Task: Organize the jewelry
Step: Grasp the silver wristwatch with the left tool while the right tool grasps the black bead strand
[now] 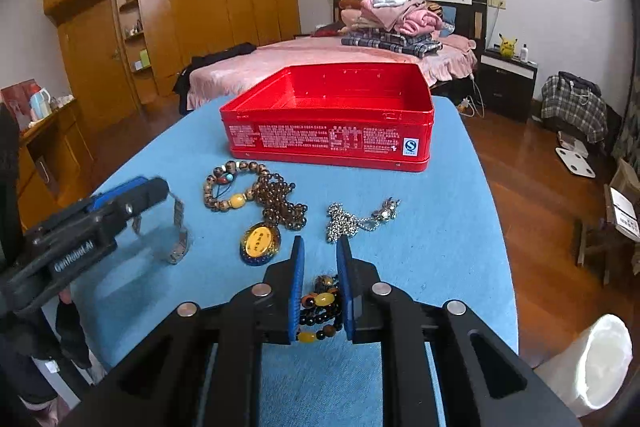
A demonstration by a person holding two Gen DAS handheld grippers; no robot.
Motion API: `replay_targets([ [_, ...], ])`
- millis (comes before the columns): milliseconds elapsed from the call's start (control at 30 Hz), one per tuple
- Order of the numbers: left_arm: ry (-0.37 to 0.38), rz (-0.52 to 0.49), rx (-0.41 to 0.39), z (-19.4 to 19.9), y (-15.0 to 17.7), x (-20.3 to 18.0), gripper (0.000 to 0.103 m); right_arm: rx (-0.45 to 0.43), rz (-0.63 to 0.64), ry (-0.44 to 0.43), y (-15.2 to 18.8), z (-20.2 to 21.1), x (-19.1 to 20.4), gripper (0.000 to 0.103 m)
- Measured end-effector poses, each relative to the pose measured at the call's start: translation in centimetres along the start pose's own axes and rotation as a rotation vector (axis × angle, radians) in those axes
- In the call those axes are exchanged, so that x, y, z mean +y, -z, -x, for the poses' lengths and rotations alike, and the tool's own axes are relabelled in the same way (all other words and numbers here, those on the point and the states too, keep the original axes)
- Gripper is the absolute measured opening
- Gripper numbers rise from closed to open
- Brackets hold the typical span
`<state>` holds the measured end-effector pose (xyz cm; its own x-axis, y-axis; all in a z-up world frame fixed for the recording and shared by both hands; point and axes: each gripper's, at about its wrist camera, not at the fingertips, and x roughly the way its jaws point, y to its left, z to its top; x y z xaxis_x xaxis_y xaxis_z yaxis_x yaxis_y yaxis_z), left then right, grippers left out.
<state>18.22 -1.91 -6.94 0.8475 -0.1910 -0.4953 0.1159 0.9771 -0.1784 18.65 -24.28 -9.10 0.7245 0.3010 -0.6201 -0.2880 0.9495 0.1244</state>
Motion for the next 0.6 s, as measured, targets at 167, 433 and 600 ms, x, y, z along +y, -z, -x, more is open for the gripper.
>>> replay_targets([
  [167, 0.003, -0.008, 0.019, -0.3, 0.6, -0.1, 0.031, 0.109, 0.018, -0.006, 1.5, -1.0, 0.5, 0.019],
  [433, -0.005, -0.009, 0.052, -0.7, 1.6, 0.2, 0.031, 0.138, 0.001, 0.018, 3.0, -0.8, 0.2, 0.043],
  [600, -0.006, -0.010, 0.053, -0.7, 1.7, 0.3, 0.031, 0.175, 0.055, 0.055, 2.7, -2.0, 0.6, 0.019],
])
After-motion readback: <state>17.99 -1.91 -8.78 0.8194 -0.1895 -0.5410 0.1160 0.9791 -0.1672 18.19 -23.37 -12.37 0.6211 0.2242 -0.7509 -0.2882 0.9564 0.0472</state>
